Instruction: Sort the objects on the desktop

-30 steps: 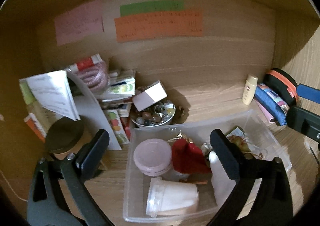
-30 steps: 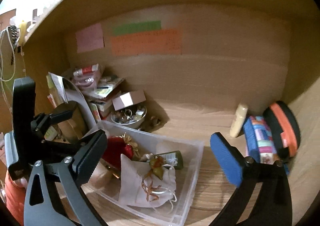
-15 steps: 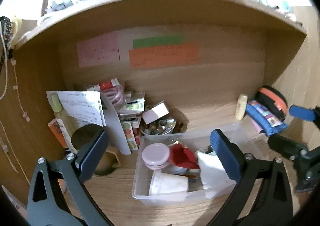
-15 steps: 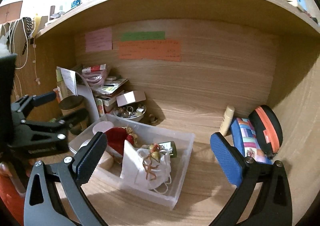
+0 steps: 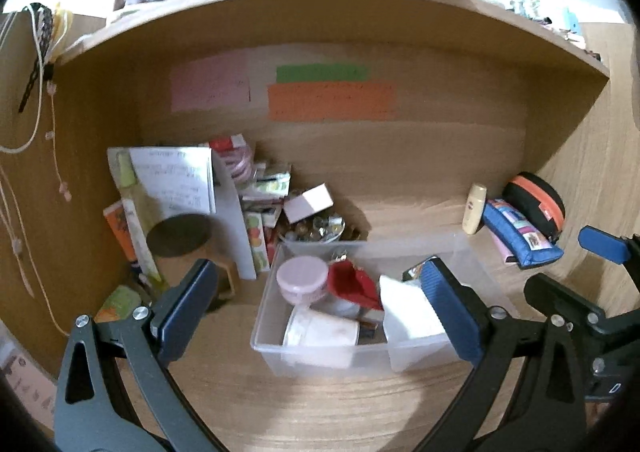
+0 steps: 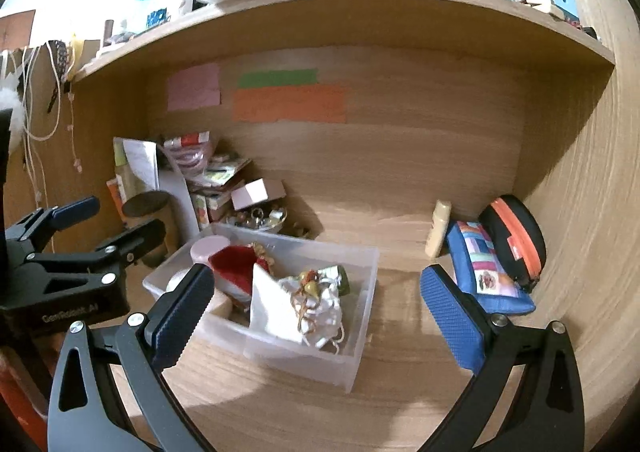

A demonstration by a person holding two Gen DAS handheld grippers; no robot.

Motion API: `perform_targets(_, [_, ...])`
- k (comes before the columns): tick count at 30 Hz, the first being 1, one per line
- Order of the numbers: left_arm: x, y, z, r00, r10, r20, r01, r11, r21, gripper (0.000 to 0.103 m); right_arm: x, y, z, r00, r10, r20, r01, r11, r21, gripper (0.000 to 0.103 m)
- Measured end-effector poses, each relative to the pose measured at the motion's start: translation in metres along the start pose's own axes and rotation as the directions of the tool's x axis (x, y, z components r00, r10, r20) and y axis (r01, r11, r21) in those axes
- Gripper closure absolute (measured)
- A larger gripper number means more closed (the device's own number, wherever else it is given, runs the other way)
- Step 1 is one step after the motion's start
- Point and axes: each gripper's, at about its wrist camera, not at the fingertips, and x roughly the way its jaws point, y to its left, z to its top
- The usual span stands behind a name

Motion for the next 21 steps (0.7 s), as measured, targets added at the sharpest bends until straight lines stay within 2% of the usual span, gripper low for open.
perform_targets(3, [0.002, 0.000, -0.009, 1.000, 0.015, -0.021, -0.015, 1.000, 0.001, 0.000, 0.003, 0.001, -0.006, 1.000, -0.006, -0.024, 0.007, 1.000, 0.006, 0.000])
perform_targets(9, [0.004, 0.001, -0.022, 0.998, -0.005, -0.059, 0.005, 1.000, -0.006, 0.000, 0.009, -0.002, -0.013, 0.998, -0.021, -0.058, 0.022, 0.999, 0.025, 0.000])
perform_targets(21, [0.005, 0.010, -0.033, 0.996, -0.009, -0.090, 0.007, 1.000, -0.025, 0.000, 0.015, 0.001, -0.018, 0.996, -0.015, -0.087, 0.018, 0.999, 0.028, 0.000])
